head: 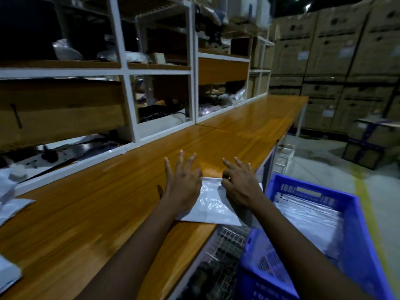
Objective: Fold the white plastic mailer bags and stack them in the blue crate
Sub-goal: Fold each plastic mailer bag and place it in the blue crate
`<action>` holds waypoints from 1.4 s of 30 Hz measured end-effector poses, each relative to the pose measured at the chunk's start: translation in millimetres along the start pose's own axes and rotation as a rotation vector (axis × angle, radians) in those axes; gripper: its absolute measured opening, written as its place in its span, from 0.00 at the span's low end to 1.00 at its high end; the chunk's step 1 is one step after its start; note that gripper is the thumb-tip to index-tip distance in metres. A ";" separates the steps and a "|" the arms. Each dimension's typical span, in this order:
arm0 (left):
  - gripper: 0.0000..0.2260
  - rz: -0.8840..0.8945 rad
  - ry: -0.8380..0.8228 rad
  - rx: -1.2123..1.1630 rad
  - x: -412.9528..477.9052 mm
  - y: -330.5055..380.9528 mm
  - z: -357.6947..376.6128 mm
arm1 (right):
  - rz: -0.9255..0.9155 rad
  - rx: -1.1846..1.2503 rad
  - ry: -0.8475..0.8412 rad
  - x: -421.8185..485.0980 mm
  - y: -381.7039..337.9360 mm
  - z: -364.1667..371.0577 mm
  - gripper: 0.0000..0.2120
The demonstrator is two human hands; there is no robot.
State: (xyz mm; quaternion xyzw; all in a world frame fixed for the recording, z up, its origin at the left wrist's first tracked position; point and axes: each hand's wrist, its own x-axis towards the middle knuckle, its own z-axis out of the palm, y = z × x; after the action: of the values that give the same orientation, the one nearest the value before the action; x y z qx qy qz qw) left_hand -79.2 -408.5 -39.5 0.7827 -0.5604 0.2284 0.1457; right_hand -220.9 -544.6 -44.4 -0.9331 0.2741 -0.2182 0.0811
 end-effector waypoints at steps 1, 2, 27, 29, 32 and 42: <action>0.22 0.018 0.020 -0.030 8.8 11.4 4.4 | 0.031 -0.001 -0.006 -5.7 15.6 -4.6 0.20; 0.20 0.043 0.037 -0.049 17.5 23.3 9.5 | 0.060 -0.007 -0.009 -12.3 31.3 -9.5 0.23; 0.09 0.441 -0.402 -0.056 108.7 267.8 271.7 | 0.500 -0.469 -0.417 -123.6 362.4 69.5 0.25; 0.09 0.439 -0.412 -0.086 107.7 276.4 288.9 | 0.527 -0.459 -0.431 -119.0 364.8 73.6 0.28; 0.09 0.411 -0.405 -0.134 108.1 287.0 307.6 | 0.527 -0.498 -0.445 -104.0 363.7 79.3 0.41; 0.54 0.597 -0.559 0.109 100.4 275.6 346.6 | 0.600 -0.556 -0.416 -109.9 376.7 114.6 0.51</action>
State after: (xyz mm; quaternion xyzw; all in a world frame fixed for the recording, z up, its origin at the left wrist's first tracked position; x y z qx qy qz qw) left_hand -245.1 -748.4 -290.6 0.6243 -0.7678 0.0685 -0.1266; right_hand -431.3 -796.0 -288.5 -0.8227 0.5583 0.0890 -0.0595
